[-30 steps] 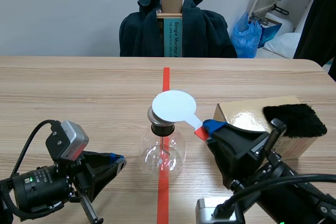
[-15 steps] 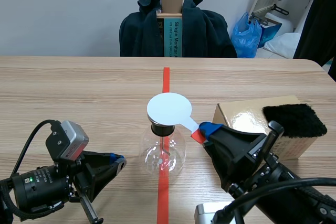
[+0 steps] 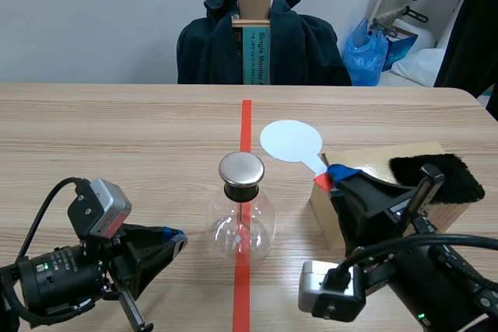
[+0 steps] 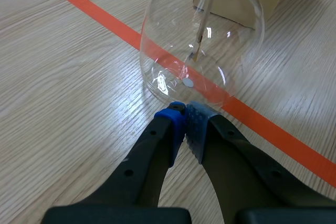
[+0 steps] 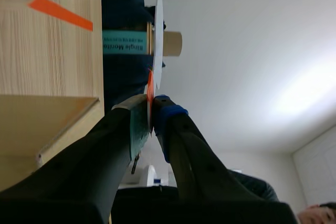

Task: Do the electroscope experiment.
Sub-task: 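Move the plate toward and away from the electroscope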

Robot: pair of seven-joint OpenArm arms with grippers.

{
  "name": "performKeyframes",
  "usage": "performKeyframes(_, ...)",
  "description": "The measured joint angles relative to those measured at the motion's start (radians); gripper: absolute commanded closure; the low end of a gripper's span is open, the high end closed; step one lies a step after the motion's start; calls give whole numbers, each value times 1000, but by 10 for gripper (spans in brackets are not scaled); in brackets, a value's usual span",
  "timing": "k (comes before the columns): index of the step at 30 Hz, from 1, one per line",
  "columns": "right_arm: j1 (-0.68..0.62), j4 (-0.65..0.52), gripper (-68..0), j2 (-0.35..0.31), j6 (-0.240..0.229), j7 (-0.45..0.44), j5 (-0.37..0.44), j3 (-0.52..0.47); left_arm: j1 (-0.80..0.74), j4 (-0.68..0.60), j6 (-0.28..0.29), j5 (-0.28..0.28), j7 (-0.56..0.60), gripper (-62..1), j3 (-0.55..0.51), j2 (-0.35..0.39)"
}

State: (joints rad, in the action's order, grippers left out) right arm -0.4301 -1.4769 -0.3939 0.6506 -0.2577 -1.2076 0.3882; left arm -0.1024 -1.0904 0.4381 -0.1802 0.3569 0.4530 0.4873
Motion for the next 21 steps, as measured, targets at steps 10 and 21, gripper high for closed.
performKeyframes(10,0,0,-7,0,0,80,3,0,0,0,0,0,0,-32,0,0)
performKeyframes(21,0,0,-7,0,0,-65,-1,0,0,0,0,0,19,-32,0,0)
